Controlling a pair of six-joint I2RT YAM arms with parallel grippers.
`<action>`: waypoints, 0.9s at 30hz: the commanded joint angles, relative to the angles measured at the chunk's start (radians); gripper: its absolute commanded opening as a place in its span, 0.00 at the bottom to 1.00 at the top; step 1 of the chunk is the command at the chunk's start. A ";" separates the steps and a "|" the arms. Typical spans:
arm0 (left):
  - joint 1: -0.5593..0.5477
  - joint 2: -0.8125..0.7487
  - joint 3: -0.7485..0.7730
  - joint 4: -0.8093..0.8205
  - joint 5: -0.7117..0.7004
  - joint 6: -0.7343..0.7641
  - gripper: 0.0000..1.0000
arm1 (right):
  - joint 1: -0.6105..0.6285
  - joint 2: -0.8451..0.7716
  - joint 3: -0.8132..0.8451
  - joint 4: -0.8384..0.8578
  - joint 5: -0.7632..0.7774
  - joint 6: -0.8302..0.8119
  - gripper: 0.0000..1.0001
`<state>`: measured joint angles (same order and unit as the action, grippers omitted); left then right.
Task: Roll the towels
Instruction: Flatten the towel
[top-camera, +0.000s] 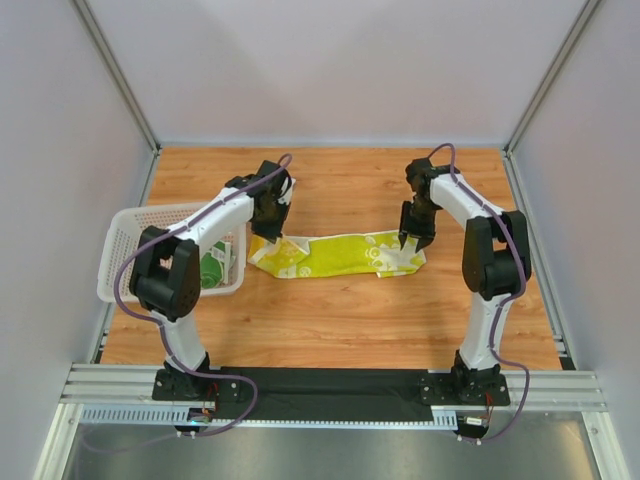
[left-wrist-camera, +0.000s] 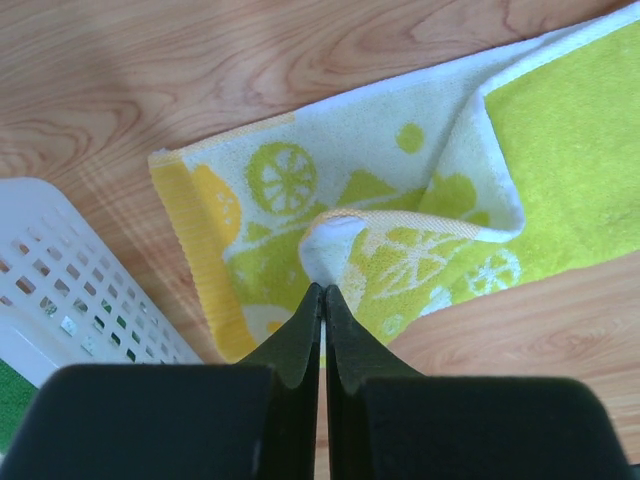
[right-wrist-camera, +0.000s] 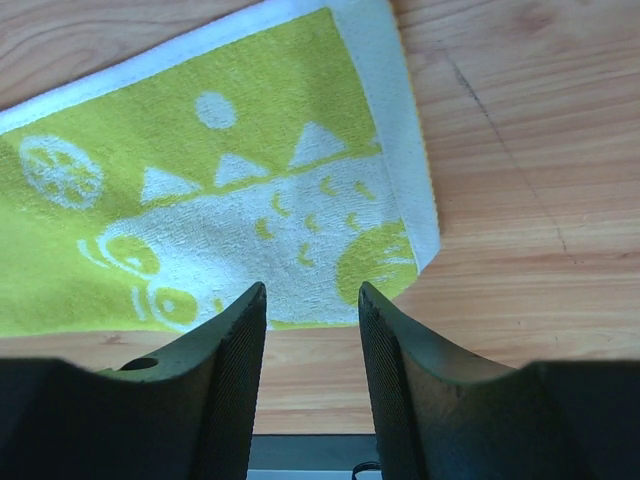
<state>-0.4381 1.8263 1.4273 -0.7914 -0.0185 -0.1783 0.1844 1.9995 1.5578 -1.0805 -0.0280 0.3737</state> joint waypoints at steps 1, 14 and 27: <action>-0.004 -0.047 0.027 -0.026 0.012 -0.016 0.00 | 0.009 -0.007 0.053 -0.008 0.026 0.028 0.44; -0.004 -0.151 0.022 -0.057 0.034 -0.023 0.00 | 0.030 0.008 0.088 0.007 0.083 0.021 0.52; -0.004 -0.249 0.010 -0.081 0.032 -0.047 0.00 | -0.023 0.283 0.395 -0.070 0.135 0.007 0.53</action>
<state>-0.4381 1.6287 1.4269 -0.8547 0.0067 -0.2039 0.1631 2.2417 1.8946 -1.1217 0.0891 0.3882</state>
